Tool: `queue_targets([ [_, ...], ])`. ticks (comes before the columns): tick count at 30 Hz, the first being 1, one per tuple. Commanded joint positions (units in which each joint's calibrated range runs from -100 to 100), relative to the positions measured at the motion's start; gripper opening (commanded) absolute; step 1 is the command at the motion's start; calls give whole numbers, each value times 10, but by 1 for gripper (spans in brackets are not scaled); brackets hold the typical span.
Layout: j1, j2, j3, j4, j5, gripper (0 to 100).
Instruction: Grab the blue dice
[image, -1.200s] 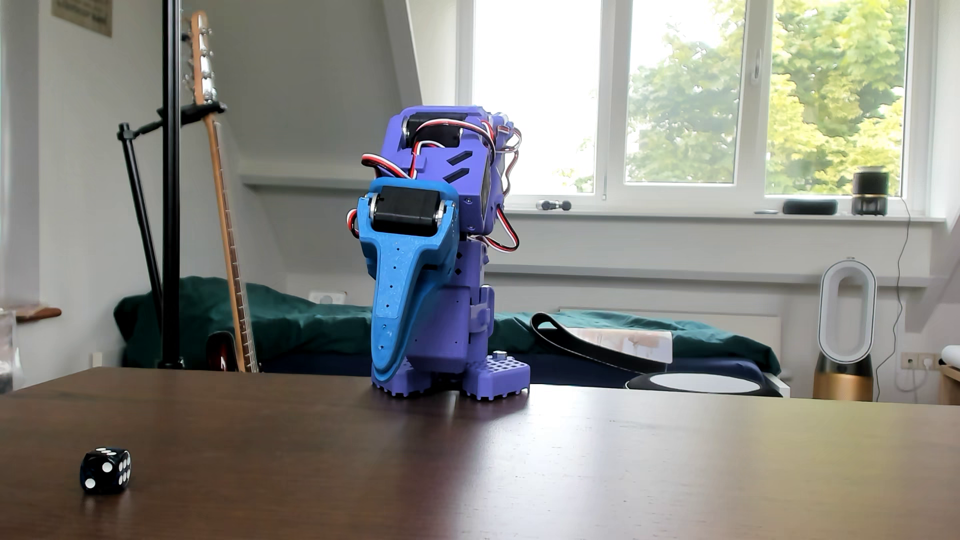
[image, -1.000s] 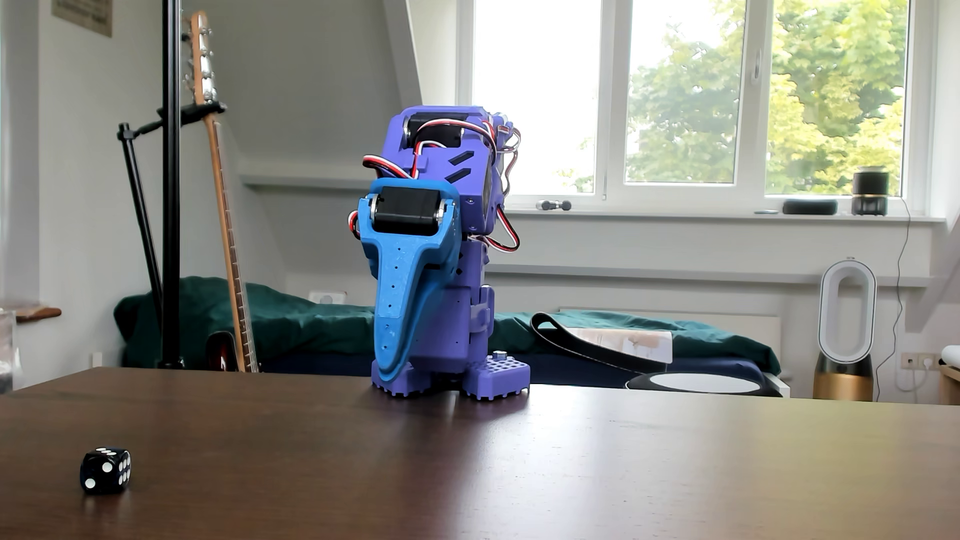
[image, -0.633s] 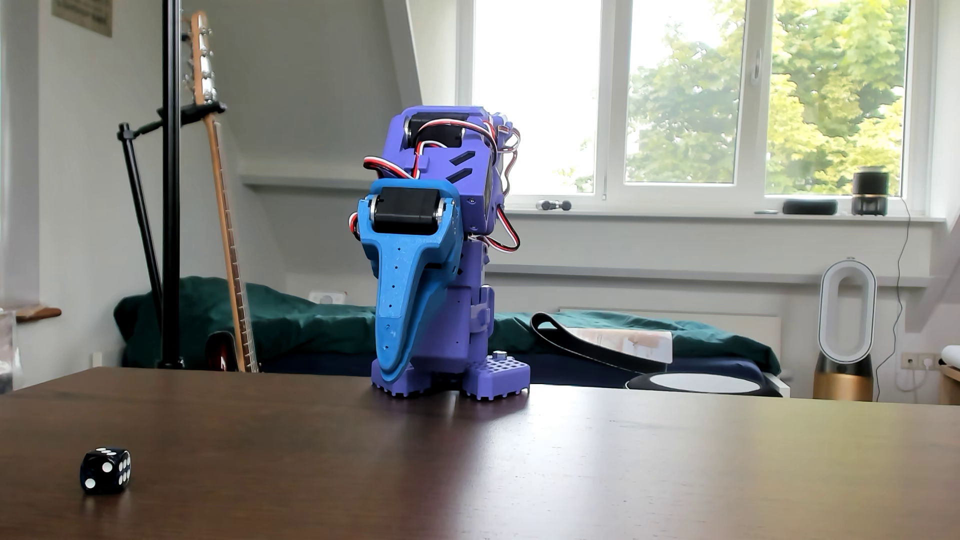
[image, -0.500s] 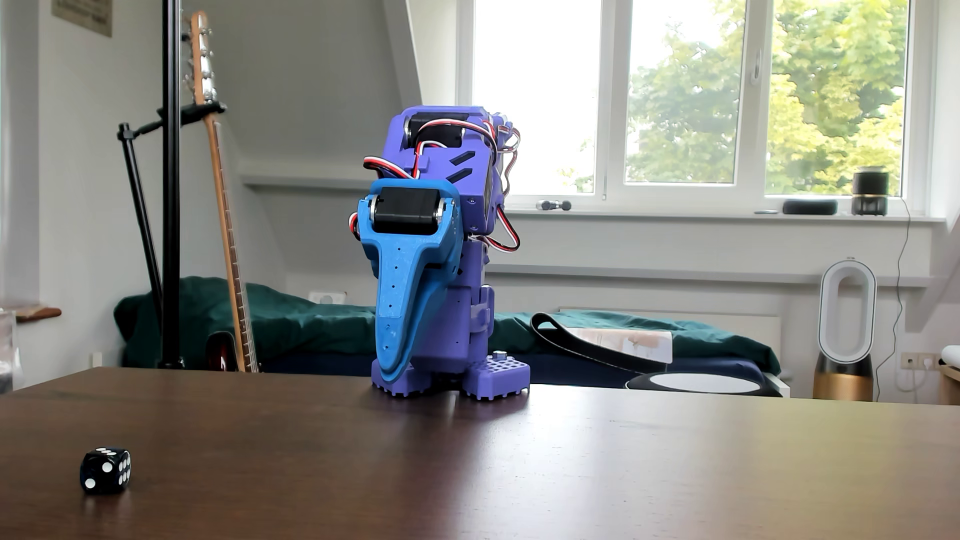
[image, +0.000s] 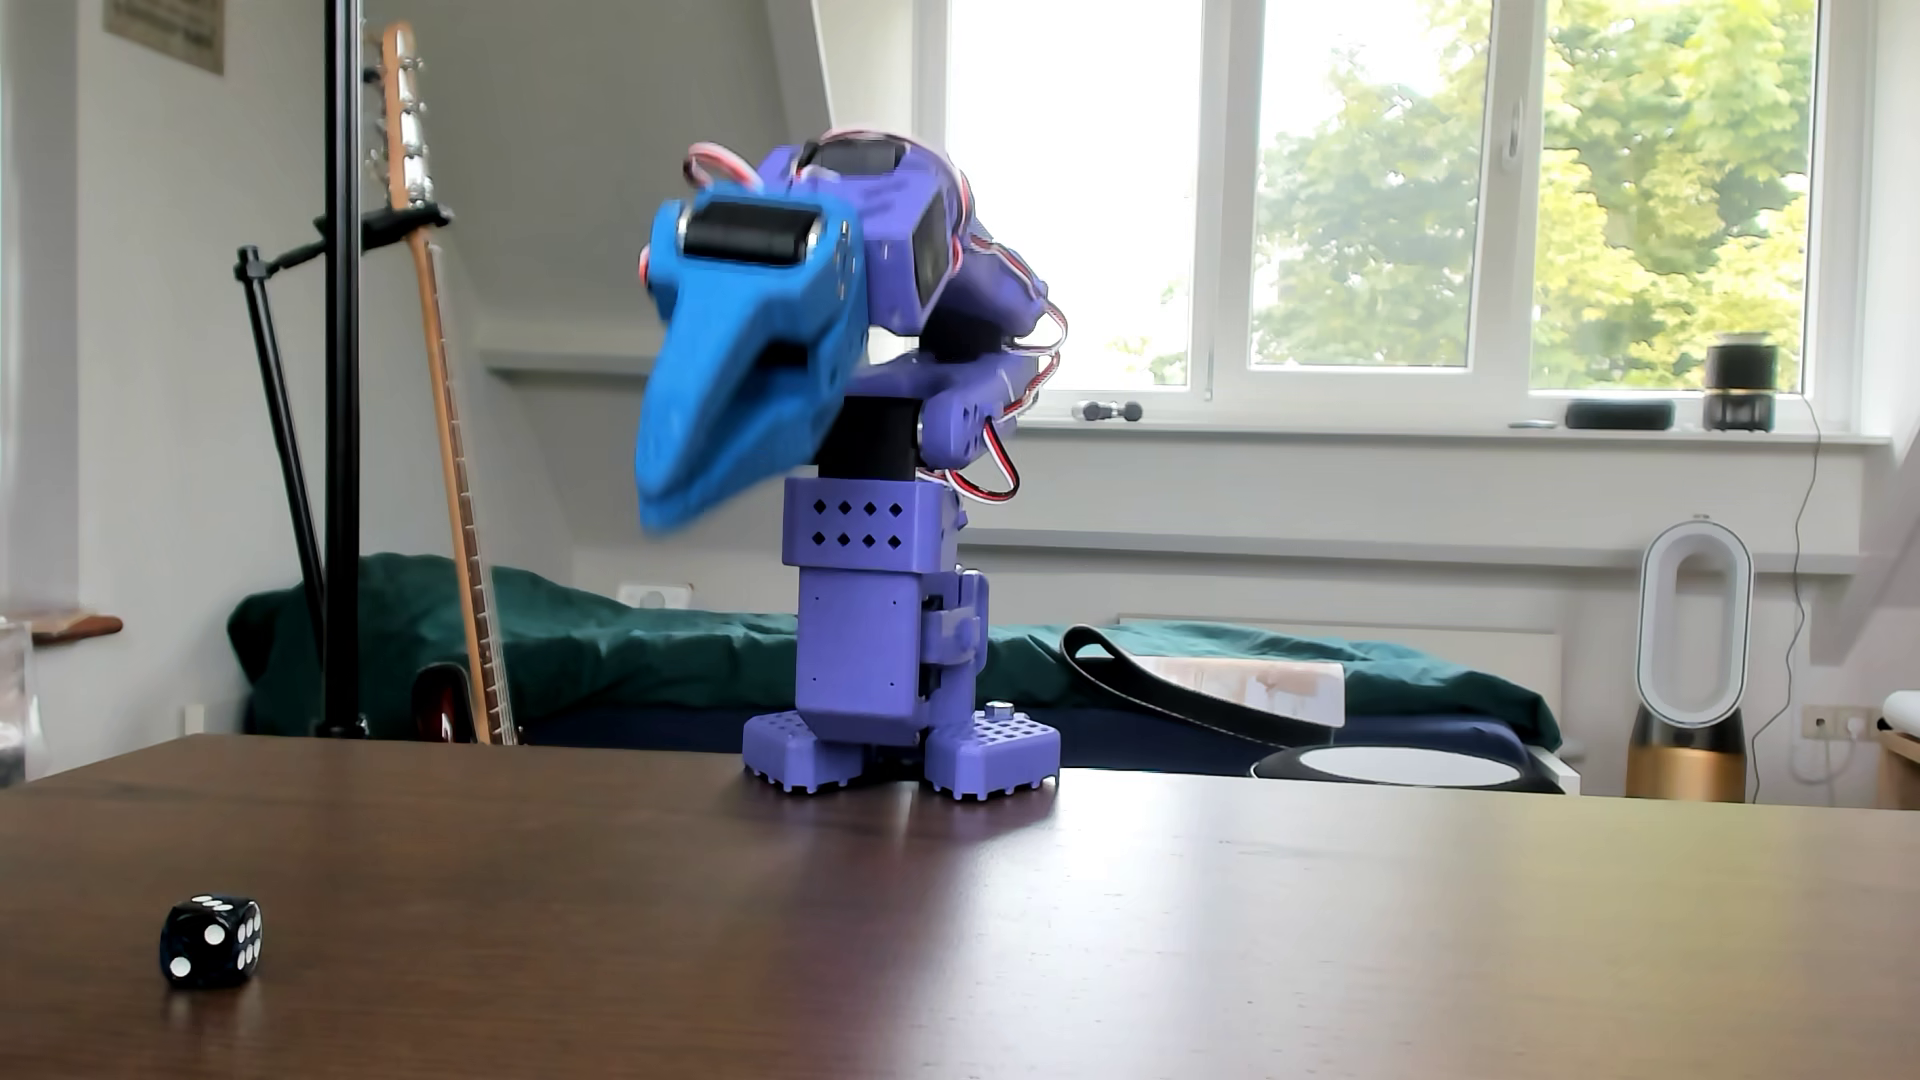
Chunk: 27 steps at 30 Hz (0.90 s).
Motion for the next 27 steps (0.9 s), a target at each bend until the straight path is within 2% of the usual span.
queue_targets([
  [1,-14,-89,-177,87,5,2],
  [5,-35,-37,-381,193,6,2],
  [11,-38,311,-660,339,7,2],
  [17,-14,584,-823,441,3,2],
  [22,65,727,-856,453,-12,2],
  [27,132,808,-853,396,1,2],
])
